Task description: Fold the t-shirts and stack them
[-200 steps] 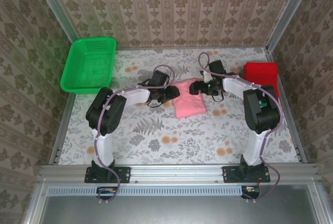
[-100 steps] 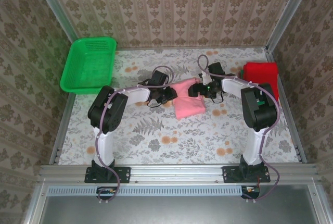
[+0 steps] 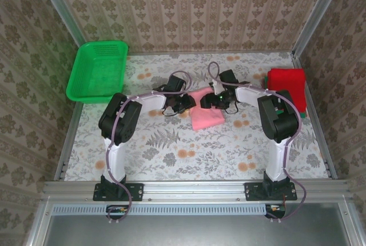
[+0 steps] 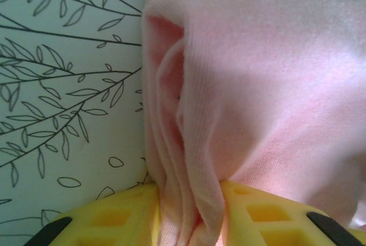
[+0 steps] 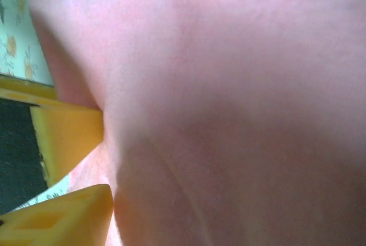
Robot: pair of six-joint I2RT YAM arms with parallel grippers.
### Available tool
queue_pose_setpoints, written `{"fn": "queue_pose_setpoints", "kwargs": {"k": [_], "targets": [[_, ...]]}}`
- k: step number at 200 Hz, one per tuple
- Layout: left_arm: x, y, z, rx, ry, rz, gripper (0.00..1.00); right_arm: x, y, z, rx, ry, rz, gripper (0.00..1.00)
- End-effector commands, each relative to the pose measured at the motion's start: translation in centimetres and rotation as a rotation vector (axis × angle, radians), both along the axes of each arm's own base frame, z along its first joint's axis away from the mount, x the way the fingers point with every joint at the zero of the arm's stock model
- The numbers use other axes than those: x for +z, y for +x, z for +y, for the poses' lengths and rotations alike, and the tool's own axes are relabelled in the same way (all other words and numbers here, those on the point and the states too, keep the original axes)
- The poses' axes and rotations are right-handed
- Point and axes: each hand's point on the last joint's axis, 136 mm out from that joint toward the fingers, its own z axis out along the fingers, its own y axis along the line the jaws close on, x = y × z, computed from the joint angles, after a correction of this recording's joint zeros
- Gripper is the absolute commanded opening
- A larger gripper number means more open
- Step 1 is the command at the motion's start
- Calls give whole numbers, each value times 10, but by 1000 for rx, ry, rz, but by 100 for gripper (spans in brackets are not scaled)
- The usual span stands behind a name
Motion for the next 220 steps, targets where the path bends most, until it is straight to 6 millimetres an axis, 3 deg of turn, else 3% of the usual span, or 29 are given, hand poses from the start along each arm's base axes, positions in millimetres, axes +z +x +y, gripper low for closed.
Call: {"fn": "queue_pose_setpoints", "kwargs": {"k": [1, 22, 35, 70, 74, 107, 139, 183, 220], "targets": [[-27, -20, -22, -83, -25, 55, 33, -11, -16, 16, 33, 44, 83, 51], [-27, -20, -21, -82, -24, 51, 33, -14, -16, 10, 28, 5, 75, 16], [-23, -19, -19, -80, -24, 35, 36, -13, -15, 4, 28, -27, 59, 0], [6, -10, -8, -72, 0, -109, 63, -3, -10, -19, 33, -162, -12, 0], [11, -9, -6, -72, 8, -134, 71, -1, -9, -23, 35, -188, -27, 0], [48, -7, 13, -109, 78, -345, 99, 20, 0, -69, 19, -399, -122, 0], [70, -13, 23, -192, 127, -491, 100, 37, 7, -119, 9, -567, -170, 0], [88, -22, 21, -309, 132, -618, 100, 66, 21, -192, -25, -724, -225, 0], [89, -24, 15, -335, 108, -615, 100, 94, 29, -220, -50, -683, -262, 0]]}}
